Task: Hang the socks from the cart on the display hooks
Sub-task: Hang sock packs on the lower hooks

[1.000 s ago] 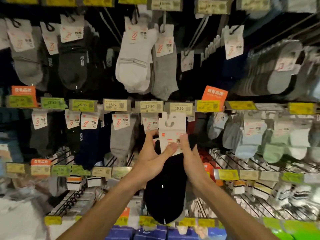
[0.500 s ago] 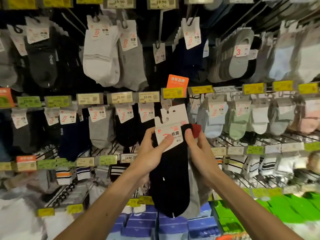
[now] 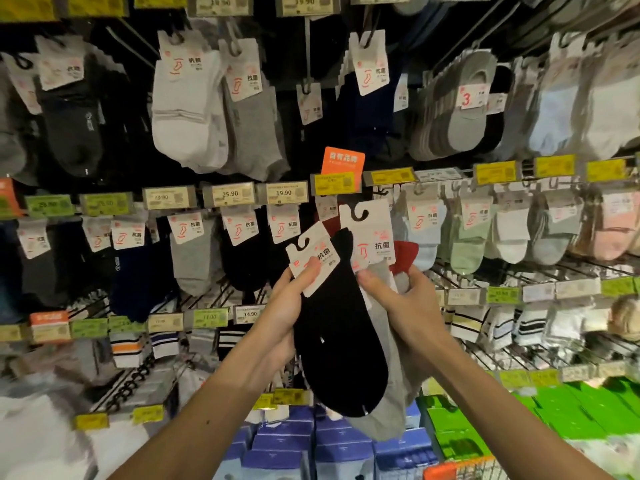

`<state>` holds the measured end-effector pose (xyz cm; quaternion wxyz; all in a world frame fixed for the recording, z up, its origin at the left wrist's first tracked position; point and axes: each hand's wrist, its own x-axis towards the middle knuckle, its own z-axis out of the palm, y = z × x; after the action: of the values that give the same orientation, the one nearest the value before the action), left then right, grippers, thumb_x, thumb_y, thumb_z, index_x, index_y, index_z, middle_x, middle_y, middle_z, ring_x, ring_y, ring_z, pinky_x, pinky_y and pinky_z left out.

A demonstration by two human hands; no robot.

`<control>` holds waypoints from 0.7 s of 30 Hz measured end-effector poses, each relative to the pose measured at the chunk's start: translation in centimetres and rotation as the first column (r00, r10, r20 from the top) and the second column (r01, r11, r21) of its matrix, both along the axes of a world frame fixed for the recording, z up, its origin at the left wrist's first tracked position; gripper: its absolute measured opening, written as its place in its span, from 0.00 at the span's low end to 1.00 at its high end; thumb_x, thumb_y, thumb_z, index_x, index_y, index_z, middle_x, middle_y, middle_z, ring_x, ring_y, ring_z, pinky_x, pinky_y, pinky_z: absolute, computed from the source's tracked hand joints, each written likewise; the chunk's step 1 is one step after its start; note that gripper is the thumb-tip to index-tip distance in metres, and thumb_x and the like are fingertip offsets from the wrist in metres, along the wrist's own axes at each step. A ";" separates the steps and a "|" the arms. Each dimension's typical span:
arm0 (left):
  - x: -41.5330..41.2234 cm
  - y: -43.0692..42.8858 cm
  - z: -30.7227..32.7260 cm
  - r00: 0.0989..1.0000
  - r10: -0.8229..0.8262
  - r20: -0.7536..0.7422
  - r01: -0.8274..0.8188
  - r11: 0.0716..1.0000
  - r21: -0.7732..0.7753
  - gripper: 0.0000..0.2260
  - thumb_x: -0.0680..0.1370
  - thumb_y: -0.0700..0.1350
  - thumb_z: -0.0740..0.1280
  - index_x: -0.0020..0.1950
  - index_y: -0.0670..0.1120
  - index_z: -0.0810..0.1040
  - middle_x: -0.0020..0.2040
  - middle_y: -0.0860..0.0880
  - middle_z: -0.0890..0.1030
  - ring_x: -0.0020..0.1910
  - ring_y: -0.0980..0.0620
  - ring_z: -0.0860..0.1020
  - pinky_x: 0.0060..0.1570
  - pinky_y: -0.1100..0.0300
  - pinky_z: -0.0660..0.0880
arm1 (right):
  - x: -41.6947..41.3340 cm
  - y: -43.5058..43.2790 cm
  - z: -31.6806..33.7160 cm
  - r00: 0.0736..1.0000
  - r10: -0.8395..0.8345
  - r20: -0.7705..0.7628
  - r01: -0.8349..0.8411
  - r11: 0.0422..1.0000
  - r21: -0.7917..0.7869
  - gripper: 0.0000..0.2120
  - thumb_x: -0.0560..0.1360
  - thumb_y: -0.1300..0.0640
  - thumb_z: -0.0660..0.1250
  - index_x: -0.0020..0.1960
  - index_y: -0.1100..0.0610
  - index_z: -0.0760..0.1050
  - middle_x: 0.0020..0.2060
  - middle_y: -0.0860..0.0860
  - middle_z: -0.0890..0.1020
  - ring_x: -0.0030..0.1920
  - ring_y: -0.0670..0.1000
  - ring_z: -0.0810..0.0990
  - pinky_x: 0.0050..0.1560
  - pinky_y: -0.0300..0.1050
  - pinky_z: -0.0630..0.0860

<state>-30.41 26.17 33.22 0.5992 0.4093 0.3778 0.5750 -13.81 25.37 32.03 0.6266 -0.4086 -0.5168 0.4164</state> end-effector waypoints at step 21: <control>-2.3 12.6 18.9 0.966 0.105 -0.237 -0.032 0.956 0.293 0.16 0.79 0.49 0.68 0.65 0.46 0.75 0.50 0.45 0.85 0.42 0.51 0.84 0.30 0.62 0.78 | -0.8 12.5 17.6 0.997 -0.075 -0.034 0.082 0.941 0.328 0.12 0.72 0.56 0.76 0.53 0.54 0.79 0.45 0.47 0.88 0.45 0.48 0.87 0.42 0.42 0.82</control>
<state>-32.67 38.81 52.17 0.4608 0.5476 0.3771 0.5878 -14.65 37.85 49.61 0.7074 -0.3143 -0.5557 0.3033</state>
